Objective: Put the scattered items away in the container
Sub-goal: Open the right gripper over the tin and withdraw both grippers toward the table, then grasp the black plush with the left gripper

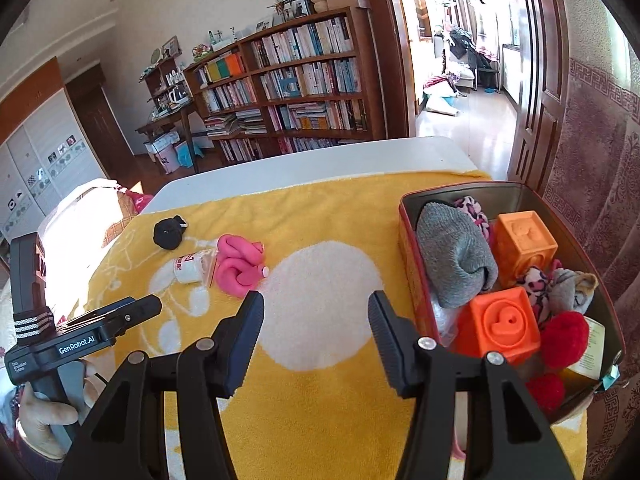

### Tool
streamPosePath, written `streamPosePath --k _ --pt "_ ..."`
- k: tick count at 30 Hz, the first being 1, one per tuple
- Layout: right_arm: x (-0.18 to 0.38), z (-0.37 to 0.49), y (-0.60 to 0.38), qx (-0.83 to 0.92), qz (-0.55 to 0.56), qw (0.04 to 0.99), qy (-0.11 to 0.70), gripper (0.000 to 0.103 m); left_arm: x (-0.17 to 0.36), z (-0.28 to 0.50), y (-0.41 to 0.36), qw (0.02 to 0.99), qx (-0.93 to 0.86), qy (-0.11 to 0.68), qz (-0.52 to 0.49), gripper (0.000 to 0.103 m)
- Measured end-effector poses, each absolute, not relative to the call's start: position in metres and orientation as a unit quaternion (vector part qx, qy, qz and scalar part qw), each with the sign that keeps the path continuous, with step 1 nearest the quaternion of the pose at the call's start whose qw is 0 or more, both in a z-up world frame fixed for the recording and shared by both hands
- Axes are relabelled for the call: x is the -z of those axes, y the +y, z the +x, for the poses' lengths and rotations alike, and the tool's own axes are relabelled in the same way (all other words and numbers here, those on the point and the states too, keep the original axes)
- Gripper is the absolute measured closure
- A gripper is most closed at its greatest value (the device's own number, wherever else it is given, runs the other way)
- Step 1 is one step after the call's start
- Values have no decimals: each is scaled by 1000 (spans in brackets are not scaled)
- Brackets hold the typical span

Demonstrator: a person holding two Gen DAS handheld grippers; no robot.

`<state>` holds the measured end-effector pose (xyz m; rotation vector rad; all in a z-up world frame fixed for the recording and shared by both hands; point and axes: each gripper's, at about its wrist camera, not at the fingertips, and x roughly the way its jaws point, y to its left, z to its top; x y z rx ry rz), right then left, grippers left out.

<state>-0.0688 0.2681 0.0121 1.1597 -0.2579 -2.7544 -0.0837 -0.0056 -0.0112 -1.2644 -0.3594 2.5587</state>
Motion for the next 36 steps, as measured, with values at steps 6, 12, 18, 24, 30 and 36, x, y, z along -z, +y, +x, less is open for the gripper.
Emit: streamPosePath --k 6,12,18,24,30,36 --pt "-8 -92 241 909 399 87 -84 44 9 -89 -25 121 -887 -120 -430 21" --pt "-6 -112 219 905 406 97 -80 44 2 -112 -43 97 -895 -103 -423 21" --pt "-1 -128 211 901 415 100 -81 44 6 -159 -63 67 -898 -92 -426 21" --pt "4 -142 212 899 420 94 -85 44 24 -207 -72 47 -890 -95 -444 21" --pt "11 -155 212 895 427 94 -89 44 45 -239 -78 32 -882 -109 -458 21" --pt "18 -166 202 892 432 105 -79 44 58 -258 -75 27 -876 -105 -469 21"
